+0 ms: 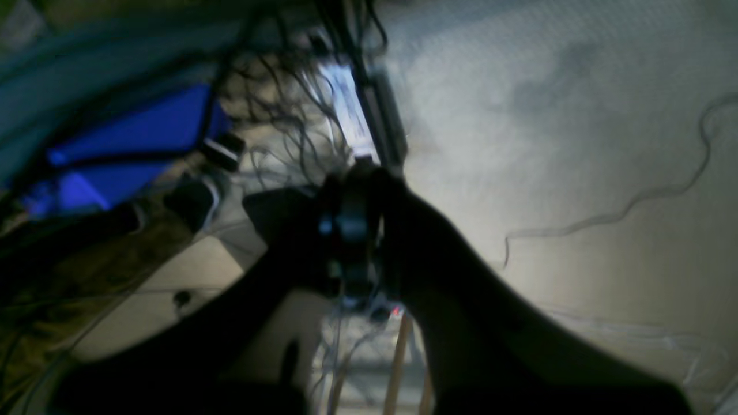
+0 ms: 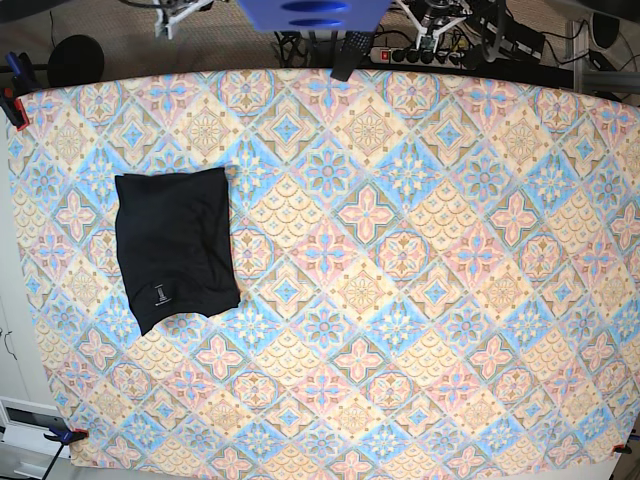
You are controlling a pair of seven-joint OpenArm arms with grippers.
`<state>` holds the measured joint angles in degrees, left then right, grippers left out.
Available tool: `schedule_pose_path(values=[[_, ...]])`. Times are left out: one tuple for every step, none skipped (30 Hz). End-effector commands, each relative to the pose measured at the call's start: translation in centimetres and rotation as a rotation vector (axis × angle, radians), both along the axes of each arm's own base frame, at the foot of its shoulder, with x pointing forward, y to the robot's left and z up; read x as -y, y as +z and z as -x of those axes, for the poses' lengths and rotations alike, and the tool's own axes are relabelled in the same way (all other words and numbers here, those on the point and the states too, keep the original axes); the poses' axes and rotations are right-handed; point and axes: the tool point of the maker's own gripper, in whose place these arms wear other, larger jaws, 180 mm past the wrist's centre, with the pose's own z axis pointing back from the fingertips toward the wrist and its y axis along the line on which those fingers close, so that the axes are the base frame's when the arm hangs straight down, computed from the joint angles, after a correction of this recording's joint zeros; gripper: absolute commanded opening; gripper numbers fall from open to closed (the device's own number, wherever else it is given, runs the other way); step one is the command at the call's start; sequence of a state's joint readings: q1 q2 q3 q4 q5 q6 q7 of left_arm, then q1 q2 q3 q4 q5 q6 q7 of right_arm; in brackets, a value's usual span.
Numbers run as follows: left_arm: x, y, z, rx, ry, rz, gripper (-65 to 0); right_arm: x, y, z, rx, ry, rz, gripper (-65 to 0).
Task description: Fold the T-shirt properly
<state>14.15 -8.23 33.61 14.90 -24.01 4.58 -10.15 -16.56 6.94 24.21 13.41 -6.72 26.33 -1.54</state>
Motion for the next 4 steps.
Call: schedule_pose_path(values=[[0.07,0.07,0.51,-0.002,0.003,0.0,-61.8,1.39,0.27,0.84,-0.01,0.008,0.019,-60.5],[0.17,0.06,0.51,-0.002,0.003,0.002,-61.8,1.4,0.27,0.89,-0.013,0.007,0.019,-60.5],[0.22,0.06,0.46,-0.001,0.0,0.003,-61.8,1.39,0.27,0.92,-0.015,0.007,0.019,-60.5],[0.32,0.06,0.46,-0.001,0.001,0.004,-61.8,1.4,0.27,0.91,-0.014,0.006,0.019,-60.5]])
